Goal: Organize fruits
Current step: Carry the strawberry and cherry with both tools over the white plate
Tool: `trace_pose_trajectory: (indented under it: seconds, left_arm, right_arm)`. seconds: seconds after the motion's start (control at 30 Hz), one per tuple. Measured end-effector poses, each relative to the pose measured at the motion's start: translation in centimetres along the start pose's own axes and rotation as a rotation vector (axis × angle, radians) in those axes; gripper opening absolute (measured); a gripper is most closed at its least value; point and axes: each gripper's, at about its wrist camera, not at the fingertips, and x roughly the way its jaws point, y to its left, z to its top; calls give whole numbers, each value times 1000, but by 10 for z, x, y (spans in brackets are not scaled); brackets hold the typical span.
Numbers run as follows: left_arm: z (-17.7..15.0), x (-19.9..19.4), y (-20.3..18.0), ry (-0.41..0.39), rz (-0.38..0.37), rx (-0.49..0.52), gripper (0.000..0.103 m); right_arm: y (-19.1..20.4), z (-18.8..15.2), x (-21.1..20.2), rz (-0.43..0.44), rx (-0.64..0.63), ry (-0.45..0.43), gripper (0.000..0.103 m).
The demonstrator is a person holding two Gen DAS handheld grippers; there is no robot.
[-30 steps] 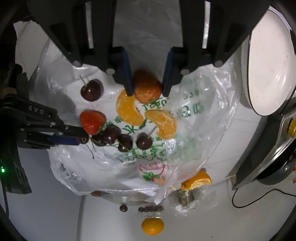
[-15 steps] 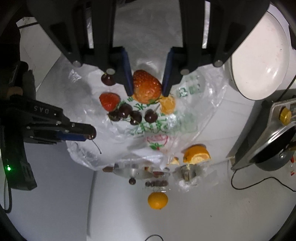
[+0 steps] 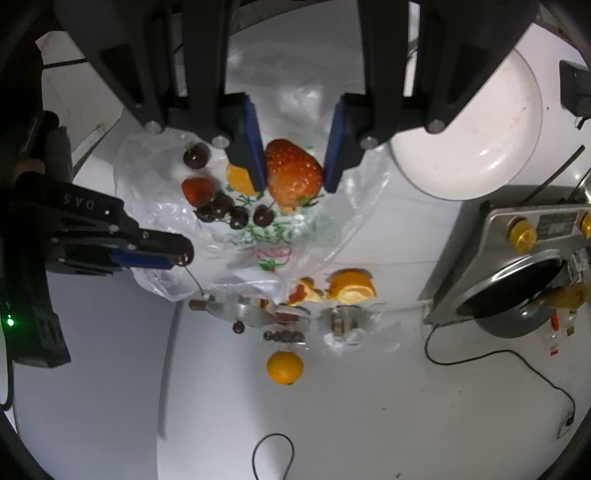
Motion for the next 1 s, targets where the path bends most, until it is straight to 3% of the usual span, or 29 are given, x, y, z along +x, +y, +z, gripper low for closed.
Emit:
trace_pose_trajectory:
  seconds: [1.0]
  left_arm:
    - [-41, -39, 103, -33, 86, -147, 32]
  right_arm:
    - [125, 31, 35, 100, -163, 48, 26]
